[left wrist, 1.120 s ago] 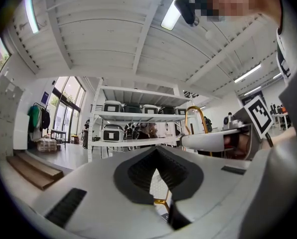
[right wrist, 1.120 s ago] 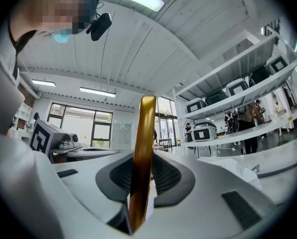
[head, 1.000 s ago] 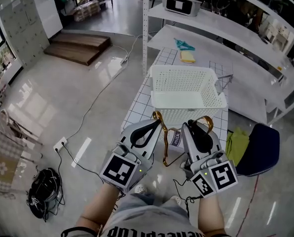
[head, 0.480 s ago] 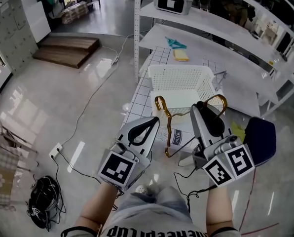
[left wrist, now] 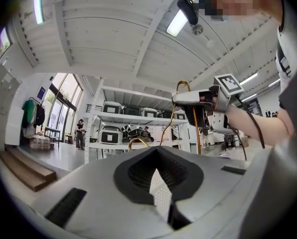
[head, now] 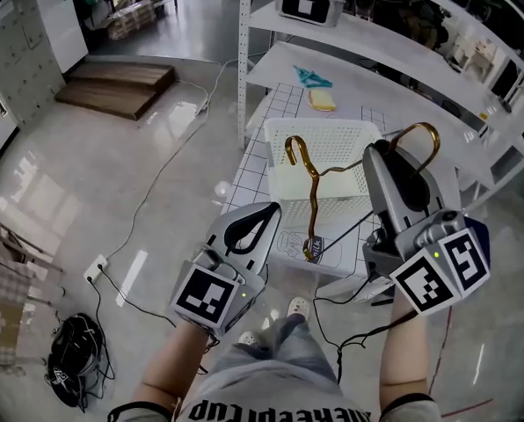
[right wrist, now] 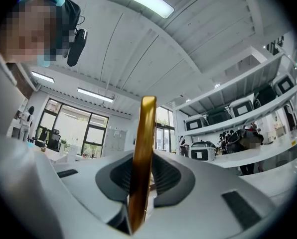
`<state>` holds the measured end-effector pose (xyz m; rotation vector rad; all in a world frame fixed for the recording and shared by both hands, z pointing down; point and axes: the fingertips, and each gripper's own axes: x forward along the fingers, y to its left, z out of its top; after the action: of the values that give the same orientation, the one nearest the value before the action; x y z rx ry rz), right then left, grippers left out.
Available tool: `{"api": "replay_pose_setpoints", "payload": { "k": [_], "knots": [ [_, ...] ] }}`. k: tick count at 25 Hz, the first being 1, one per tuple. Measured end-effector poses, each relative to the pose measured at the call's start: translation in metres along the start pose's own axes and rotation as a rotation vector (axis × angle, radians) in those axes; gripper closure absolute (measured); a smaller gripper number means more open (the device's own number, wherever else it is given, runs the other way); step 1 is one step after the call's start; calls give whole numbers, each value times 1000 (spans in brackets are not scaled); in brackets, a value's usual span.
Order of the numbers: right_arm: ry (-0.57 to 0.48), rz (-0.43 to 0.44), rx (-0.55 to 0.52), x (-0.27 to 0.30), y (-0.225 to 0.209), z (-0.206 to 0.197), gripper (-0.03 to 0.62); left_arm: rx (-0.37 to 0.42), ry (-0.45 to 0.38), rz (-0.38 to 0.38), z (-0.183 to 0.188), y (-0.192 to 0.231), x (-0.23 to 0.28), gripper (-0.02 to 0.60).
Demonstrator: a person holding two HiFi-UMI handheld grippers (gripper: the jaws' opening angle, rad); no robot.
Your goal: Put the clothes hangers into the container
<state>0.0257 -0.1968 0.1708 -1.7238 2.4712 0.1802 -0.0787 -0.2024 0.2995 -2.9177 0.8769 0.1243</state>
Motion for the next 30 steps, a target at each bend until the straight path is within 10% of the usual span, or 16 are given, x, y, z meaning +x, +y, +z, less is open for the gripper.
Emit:
{"api": "replay_pose_setpoints", "payload": {
  "k": [18,30],
  "knots": [
    [-120,94,-88,60,-60,82,524,-44,14,38,6,32,74,569],
    [-82,84,-59,95,-108,50,525,-34,37,79,6,50,111,569]
  ]
}}
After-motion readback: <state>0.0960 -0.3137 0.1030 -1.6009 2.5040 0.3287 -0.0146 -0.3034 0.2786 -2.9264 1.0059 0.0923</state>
